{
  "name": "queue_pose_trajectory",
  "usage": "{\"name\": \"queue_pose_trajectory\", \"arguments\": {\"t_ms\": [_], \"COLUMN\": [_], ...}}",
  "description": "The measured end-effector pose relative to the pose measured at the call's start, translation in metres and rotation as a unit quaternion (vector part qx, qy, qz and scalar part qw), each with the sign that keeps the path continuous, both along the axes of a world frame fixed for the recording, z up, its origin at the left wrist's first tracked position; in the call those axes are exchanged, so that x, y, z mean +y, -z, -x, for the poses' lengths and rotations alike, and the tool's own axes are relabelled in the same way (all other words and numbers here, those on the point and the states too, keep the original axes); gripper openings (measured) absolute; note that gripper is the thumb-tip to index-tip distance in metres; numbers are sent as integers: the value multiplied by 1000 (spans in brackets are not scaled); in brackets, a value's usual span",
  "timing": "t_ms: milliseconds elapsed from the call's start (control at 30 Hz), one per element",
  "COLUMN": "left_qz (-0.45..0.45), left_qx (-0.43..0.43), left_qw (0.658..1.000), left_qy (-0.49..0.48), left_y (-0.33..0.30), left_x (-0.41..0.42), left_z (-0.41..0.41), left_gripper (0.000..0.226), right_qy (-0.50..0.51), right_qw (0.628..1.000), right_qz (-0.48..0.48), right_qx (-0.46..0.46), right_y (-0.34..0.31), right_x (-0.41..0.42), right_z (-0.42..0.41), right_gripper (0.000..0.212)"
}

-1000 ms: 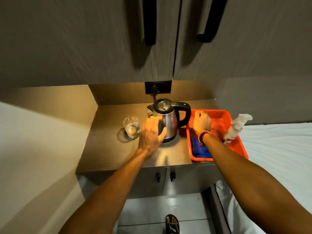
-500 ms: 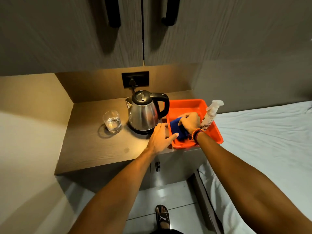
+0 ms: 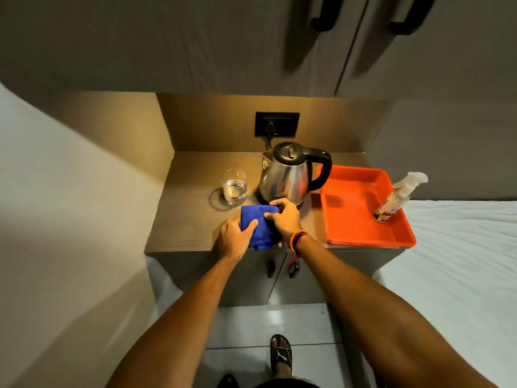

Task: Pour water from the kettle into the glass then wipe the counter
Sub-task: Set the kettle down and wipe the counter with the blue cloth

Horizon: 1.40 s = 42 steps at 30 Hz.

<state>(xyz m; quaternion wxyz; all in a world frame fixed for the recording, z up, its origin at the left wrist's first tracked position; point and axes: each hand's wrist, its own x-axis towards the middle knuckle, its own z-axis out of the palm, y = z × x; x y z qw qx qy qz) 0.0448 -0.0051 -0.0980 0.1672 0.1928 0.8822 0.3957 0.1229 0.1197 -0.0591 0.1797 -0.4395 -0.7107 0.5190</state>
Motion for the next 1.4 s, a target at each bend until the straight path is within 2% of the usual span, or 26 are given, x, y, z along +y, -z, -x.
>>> {"name": "queue_pose_trajectory", "arguments": {"t_ms": [67,133,200,267,333,367,500,567,667,767,1067,1267,1400], "left_qz": [87,132,138,110,54,28,-27,-83,-146,-152,-134,-136,-121], "left_qx": [65,105,111,79,50,42,-5,-60,-102,-68,61,126,145], "left_qw": [994,983,982,990,997,998,999,993,980,981,978,971,970], "left_qy": [32,65,72,33,-26,-41,-42,-52,-87,-104,-150,-149,-155], "left_y": [3,4,1,-6,-17,-22,-34,-33,-23,-16,-30,-45,-46], "left_x": [-19,-29,-32,-29,-20,-14,18,34,55,59,2,-38,-58], "left_z": [9,16,27,42,59,66,90,96,100,104,144,148,146], "left_gripper": [40,40,38,34,34,41,102,115,96,78,77,83,85], "right_qy": [-47,-103,-138,-199,-258,-271,-285,-283,-276,-274,-275,-312,-329], "right_qw": [994,968,927,885,865,863,854,855,855,854,874,867,850], "right_qz": [-84,-184,-299,-374,-373,-363,-368,-369,-374,-379,-332,-311,-336], "right_qx": [-58,-136,-180,-191,-215,-225,-230,-229,-231,-227,-225,-234,-238], "right_y": [10,17,24,37,55,62,76,76,81,81,66,46,39], "right_x": [-18,-34,-49,-60,-65,-64,-59,-61,-59,-51,-20,2,-14], "right_z": [9,16,20,19,13,10,10,13,17,24,87,140,165], "right_gripper": [35,37,37,42,57,64,79,79,80,80,79,78,75]}}
